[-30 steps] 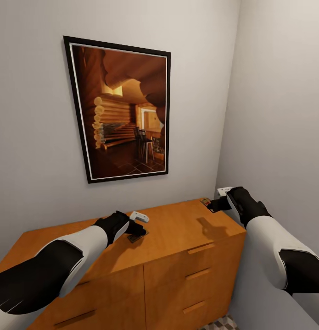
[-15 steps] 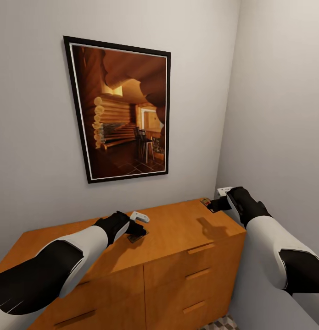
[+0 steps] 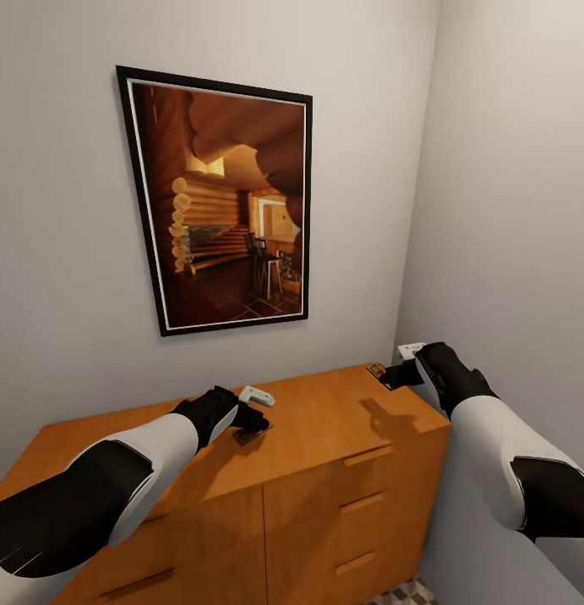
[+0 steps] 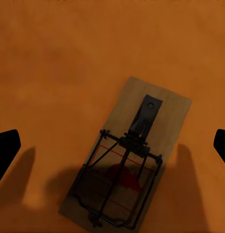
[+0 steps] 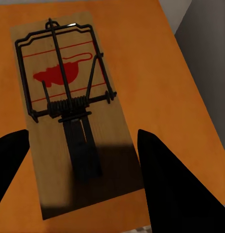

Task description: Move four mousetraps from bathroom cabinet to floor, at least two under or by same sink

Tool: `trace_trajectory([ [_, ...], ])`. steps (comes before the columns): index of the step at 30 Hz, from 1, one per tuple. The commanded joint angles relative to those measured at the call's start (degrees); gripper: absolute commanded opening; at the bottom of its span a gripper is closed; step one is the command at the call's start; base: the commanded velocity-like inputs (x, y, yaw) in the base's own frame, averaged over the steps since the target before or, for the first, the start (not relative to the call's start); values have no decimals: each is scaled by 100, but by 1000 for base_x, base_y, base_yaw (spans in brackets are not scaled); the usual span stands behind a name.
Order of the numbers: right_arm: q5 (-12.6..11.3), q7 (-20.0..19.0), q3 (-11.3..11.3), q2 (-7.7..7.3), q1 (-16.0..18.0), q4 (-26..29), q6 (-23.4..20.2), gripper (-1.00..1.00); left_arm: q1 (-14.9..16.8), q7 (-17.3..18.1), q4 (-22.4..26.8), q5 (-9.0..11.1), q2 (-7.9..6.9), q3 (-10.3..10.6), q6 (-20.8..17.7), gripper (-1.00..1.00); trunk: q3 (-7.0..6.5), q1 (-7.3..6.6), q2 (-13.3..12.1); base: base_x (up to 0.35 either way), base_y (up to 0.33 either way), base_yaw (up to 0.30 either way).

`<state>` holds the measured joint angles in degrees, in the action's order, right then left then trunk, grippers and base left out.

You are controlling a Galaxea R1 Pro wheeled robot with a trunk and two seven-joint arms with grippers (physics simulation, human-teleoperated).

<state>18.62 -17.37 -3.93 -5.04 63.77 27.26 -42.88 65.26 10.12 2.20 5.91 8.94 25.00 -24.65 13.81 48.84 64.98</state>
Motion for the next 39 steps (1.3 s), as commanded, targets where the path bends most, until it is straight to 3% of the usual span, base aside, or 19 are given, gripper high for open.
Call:
trace_trajectory([
  [1,62,-46,-34,3,3,8,-19,-100,4,8,7,59,-2,49,-31,100,8,1,5,0,0,0],
  [10,70,-47,-34,3,3,14,-19,-100,4,-56,45,87,-12,43,-37,100,8,1,5,0,0,0],
  [20,71,-47,-29,3,3,16,-19,-100,4,-549,45,132,-5,41,-39,100,8,1,5,0,0,0],
  [30,71,-47,-31,3,3,16,-24,-100,4,-628,53,138,2,33,-43,100,188,220,406,0,0,0],
  [39,71,-47,-37,2,3,16,-27,-100,4,-632,60,138,12,32,-32,100,188,220,406,0,0,0],
])
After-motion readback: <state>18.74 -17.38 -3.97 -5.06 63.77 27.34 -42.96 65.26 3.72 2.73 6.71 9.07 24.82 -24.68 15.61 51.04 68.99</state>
